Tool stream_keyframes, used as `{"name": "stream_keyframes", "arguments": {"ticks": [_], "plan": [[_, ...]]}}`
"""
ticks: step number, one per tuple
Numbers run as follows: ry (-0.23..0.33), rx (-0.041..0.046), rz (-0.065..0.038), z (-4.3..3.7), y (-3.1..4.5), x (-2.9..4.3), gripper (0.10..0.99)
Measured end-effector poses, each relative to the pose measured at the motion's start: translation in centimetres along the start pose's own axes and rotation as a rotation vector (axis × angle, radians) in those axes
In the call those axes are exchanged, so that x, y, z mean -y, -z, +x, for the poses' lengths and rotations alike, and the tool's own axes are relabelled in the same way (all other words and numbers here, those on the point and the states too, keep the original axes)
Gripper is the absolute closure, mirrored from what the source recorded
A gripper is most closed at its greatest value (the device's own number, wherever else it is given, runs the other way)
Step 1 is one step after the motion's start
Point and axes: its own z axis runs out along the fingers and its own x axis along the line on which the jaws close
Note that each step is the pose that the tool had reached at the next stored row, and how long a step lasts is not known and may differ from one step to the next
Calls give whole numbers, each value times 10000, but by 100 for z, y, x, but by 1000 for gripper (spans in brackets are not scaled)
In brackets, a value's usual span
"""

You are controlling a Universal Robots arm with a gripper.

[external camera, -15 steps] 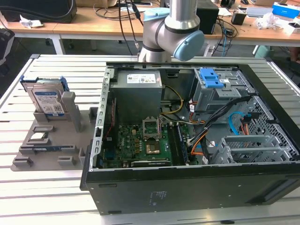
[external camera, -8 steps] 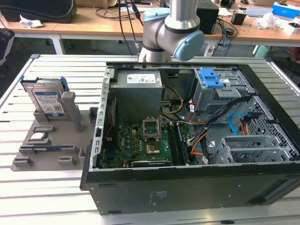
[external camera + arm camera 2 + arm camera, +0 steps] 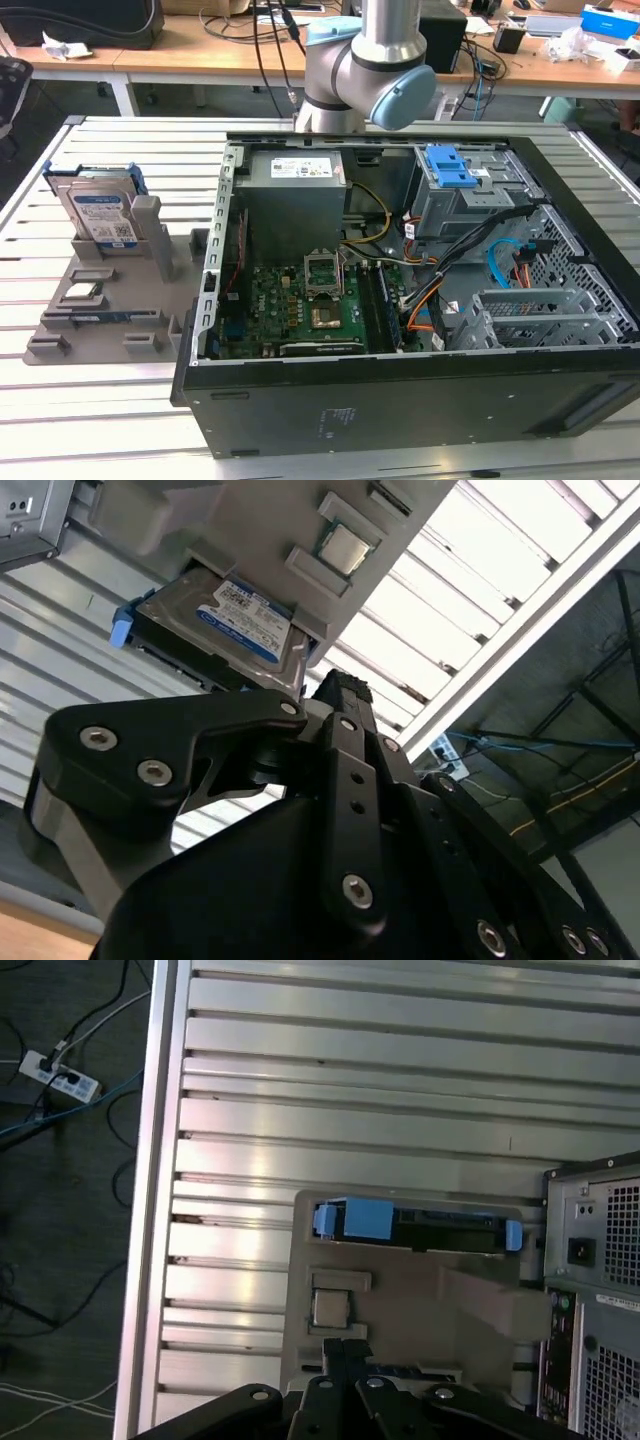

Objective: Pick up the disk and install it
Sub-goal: 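Pick up the disk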

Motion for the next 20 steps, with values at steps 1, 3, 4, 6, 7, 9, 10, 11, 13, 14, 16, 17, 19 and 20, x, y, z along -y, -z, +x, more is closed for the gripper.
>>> {"name": "stream_keyframes", "arguments": {"ticks": [1, 3, 4, 6, 7, 9, 10, 11, 13, 14, 16, 17, 19, 20], "plan": [[194, -8, -5, 0, 0, 0, 980], [551, -23, -13, 0, 0, 0, 980], [690, -29, -16, 0, 0, 0, 980], [913, -38, -22, 0, 0, 0, 980], [1087, -46, -25, 0, 0, 0, 980], [1582, -66, -37, 0, 0, 0, 980], [1853, -78, -43, 0, 0, 0, 980], [2121, -89, -50, 0, 0, 0, 980], [2311, -98, -53, 0, 0, 0, 980], [2441, -103, -57, 0, 0, 0, 980], [2858, -120, -67, 0, 0, 0, 980], [3151, -133, -73, 0, 0, 0, 980], [3586, -152, -84, 0, 0, 0, 980], [3767, -159, -88, 0, 0, 0, 980]]}}
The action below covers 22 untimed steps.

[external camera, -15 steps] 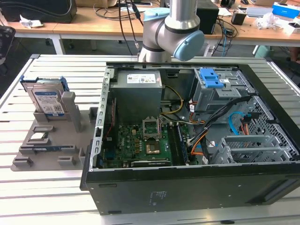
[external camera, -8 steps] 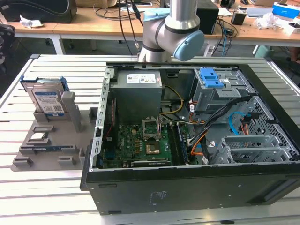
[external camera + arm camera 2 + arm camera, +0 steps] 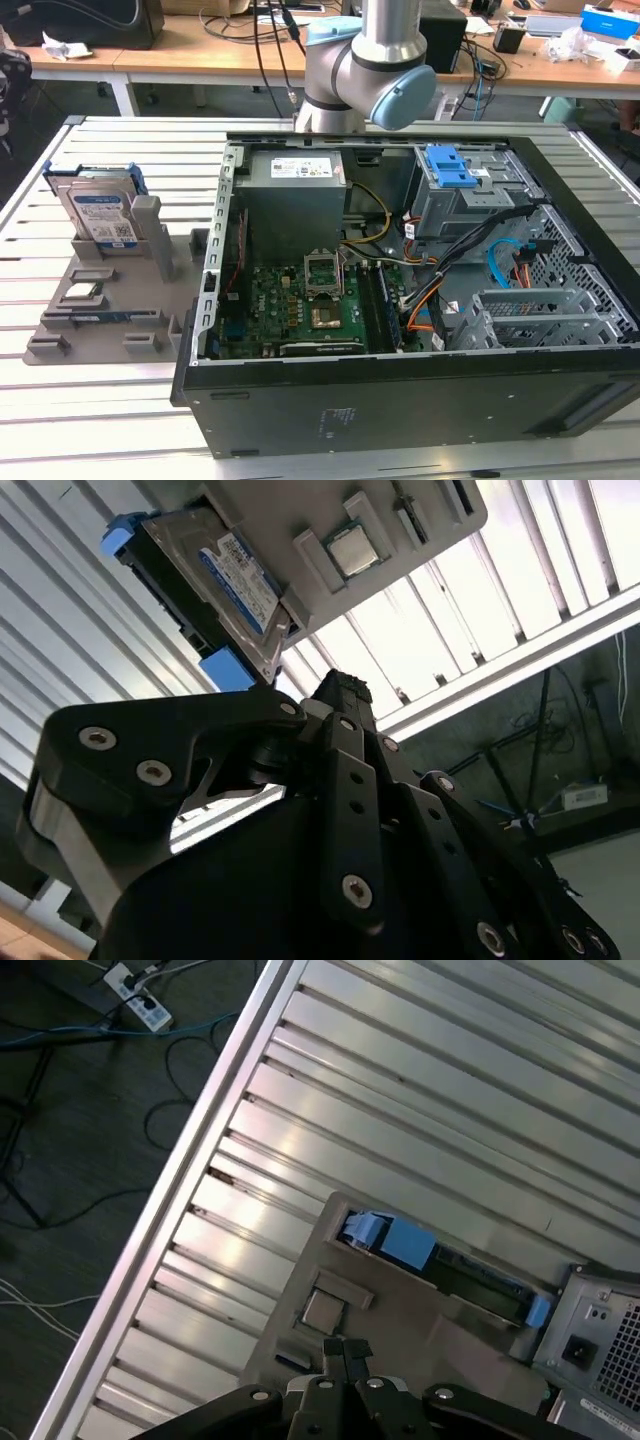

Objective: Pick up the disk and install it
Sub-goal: 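Pick up the disk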

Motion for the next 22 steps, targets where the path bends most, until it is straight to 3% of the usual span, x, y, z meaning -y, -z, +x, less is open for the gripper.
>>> {"name": "stream_keyframes", "arguments": {"ticks": [4, 22], "plan": [[905, -39, -21, 0, 0, 0, 980], [3419, -145, -79, 0, 0, 0, 980]]}}
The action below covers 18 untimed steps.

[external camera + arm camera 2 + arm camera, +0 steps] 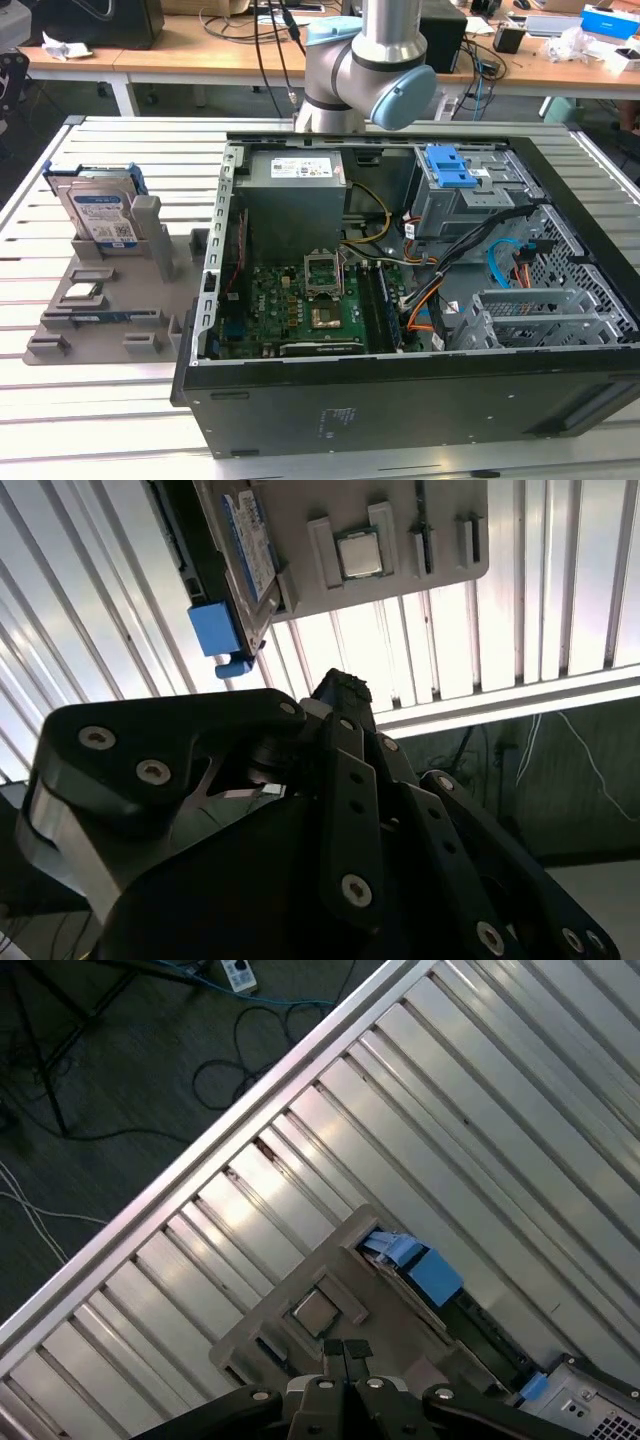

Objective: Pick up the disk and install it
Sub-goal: 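Pick up the disk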

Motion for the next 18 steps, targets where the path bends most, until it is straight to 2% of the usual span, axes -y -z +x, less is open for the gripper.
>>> {"name": "stream_keyframes", "arguments": {"ticks": [18], "plan": [[2188, -92, -50, 0, 0, 0, 980]]}}
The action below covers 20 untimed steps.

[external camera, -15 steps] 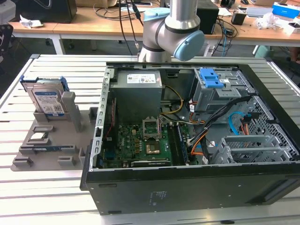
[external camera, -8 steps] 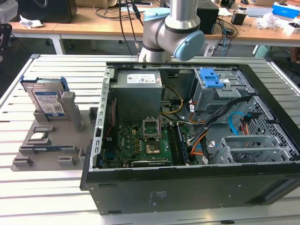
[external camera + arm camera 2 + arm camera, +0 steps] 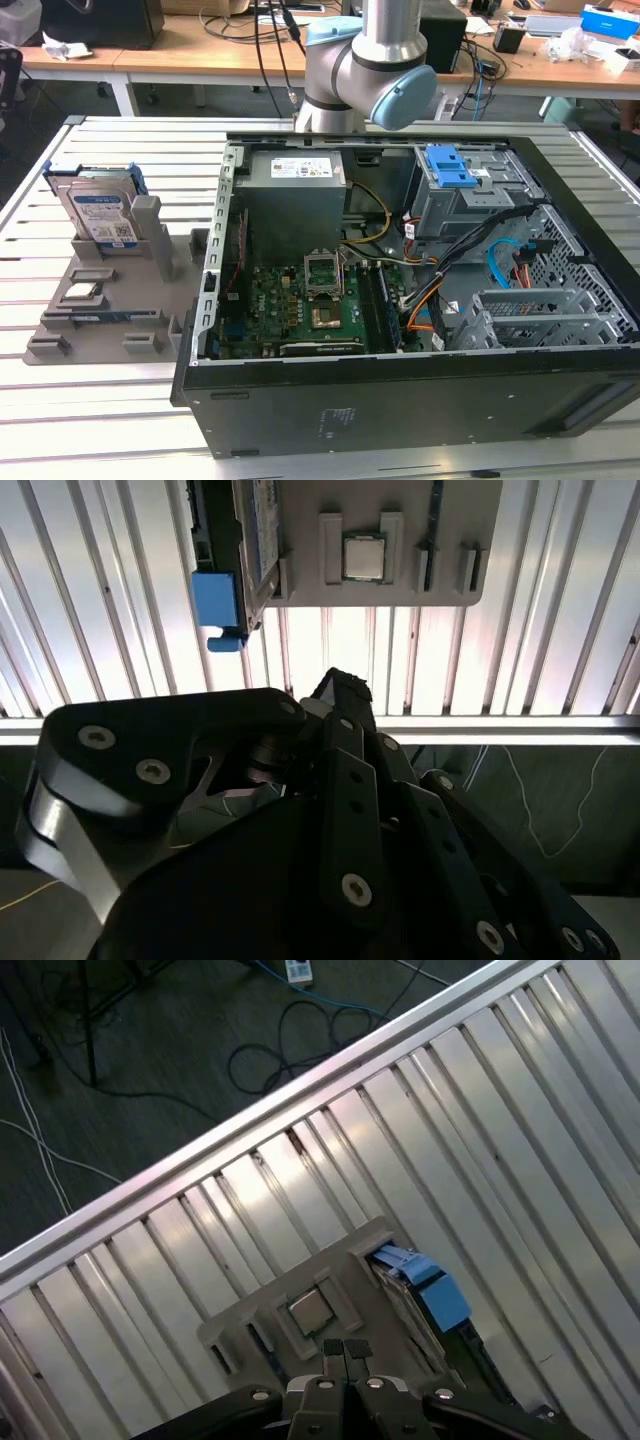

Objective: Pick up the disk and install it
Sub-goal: 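Pick up the disk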

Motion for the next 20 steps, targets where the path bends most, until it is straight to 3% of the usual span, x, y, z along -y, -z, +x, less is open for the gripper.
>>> {"name": "stream_keyframes", "arguments": {"ticks": [14, 20], "plan": [[2083, -89, -49, 0, 1, 0, 980], [2703, -115, -63, 0, 0, 0, 980]]}}
